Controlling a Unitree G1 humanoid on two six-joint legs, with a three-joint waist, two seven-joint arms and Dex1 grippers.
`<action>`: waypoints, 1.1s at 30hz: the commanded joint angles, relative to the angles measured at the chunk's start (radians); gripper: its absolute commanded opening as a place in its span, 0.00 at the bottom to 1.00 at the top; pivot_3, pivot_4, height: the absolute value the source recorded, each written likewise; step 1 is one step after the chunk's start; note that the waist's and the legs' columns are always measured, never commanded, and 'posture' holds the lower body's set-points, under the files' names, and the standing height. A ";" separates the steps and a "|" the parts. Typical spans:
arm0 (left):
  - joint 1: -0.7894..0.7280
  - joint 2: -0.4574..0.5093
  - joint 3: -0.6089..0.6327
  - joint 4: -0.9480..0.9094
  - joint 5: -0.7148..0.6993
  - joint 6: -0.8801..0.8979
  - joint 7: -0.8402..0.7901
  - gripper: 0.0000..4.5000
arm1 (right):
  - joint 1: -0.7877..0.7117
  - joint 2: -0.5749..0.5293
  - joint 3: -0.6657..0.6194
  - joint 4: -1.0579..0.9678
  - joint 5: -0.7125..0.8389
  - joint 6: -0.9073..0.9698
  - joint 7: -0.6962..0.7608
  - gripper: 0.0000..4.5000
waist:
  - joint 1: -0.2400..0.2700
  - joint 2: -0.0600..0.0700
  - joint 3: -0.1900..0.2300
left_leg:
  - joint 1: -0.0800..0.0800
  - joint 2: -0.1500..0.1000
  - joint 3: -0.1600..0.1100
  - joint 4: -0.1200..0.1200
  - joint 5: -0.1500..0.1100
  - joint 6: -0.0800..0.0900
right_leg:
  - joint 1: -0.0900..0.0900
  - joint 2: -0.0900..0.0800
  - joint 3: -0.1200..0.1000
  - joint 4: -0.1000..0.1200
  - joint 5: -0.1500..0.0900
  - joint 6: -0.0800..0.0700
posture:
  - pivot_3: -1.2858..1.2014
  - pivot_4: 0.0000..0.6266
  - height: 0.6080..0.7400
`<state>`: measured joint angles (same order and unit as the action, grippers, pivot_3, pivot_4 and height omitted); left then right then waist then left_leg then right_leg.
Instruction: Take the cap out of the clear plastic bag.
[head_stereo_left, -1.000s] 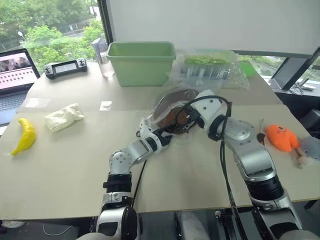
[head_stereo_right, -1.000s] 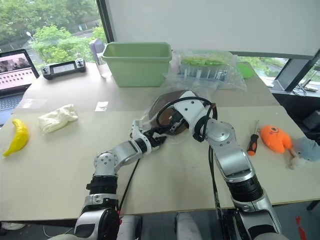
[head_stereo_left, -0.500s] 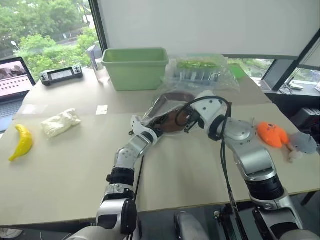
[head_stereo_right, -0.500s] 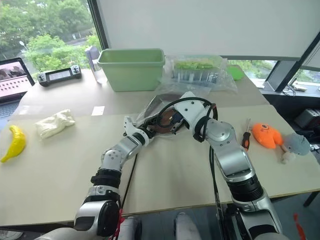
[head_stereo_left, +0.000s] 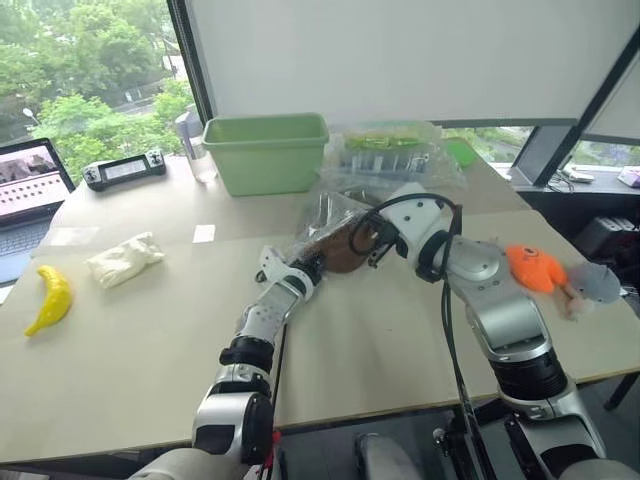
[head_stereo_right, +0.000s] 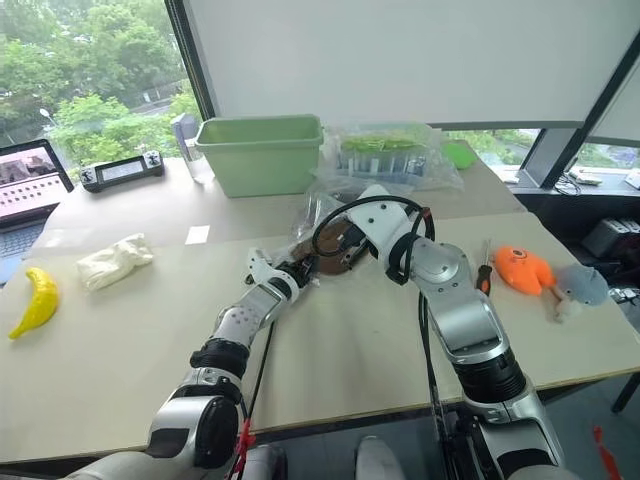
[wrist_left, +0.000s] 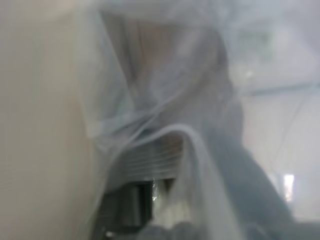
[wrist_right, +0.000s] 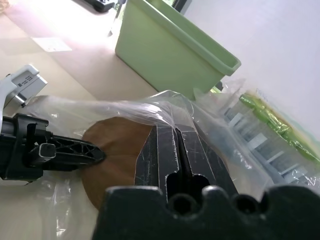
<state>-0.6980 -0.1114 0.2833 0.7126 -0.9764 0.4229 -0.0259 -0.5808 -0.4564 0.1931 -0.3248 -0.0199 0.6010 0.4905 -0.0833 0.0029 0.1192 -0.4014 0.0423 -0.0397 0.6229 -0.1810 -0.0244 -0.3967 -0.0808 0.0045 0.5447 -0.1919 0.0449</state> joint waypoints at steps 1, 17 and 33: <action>-0.143 -0.076 0.030 0.096 0.024 0.025 0.036 0.01 | -0.022 0.003 -0.006 -0.027 -0.013 -0.021 -0.005 0.00 | 0.001 0.000 0.000 | 0.001 0.000 0.000 0.000 0.000 0.000 | -0.001 -0.001 -0.002 0.001 0.000 0.000 | 0.52 0.24 0.98; 0.014 0.015 0.058 -0.498 -0.376 0.627 0.458 0.00 | 0.049 0.011 0.168 0.232 -0.171 -0.277 -0.020 0.00 | 0.067 -0.031 0.027 | -0.015 -0.012 0.003 0.001 0.002 0.001 | -0.029 -0.016 -0.005 0.036 0.014 -0.001 | 0.52 0.24 0.98; 0.167 0.439 -0.177 -0.891 -0.991 0.723 0.779 0.00 | -0.047 0.100 0.186 0.422 -0.209 -0.444 0.007 0.00 | 0.072 -0.038 0.042 | -0.021 -0.010 0.009 0.001 -0.005 -0.006 | -0.039 -0.011 0.005 0.038 0.011 -0.003 | 0.52 0.24 0.98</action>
<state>-0.5164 0.2906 0.1625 -0.1211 -1.9160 1.1181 0.8114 -0.6080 -0.3618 0.3817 0.0954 -0.2211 0.1947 0.4917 -0.0109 -0.0351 0.1608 -0.4226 0.0327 -0.0310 0.6252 -0.1852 -0.0307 -0.4361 -0.0916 0.0092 0.5837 -0.1813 0.0425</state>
